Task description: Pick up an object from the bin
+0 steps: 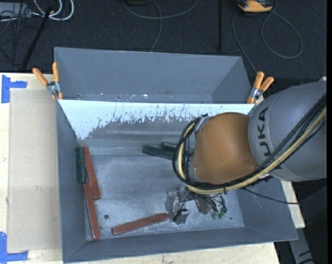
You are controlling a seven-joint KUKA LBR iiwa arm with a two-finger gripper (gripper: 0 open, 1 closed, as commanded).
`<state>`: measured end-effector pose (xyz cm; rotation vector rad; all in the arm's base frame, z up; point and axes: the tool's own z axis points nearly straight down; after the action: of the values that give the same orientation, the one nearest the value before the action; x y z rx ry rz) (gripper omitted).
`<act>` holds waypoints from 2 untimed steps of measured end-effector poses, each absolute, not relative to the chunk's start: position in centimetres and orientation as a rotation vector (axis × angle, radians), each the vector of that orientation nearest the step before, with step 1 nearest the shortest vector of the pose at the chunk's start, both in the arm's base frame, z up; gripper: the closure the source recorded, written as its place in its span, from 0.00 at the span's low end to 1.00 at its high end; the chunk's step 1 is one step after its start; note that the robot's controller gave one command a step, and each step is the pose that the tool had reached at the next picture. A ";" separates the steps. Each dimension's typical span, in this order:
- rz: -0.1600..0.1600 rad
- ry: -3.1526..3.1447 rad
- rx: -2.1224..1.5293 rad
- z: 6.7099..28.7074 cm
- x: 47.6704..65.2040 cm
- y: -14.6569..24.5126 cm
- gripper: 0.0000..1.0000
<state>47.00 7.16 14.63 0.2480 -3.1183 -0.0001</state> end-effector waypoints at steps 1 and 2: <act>0.000 -3.129 0.245 15.1 47.4 7.1 0.00; -0.003 -3.127 0.297 6.7 48.9 13.3 0.00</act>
Offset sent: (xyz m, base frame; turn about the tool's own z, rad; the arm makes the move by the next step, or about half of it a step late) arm 0.0000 0.0000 0.0000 0.0000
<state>48.92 13.28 6.66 0.2970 -3.1274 -0.0032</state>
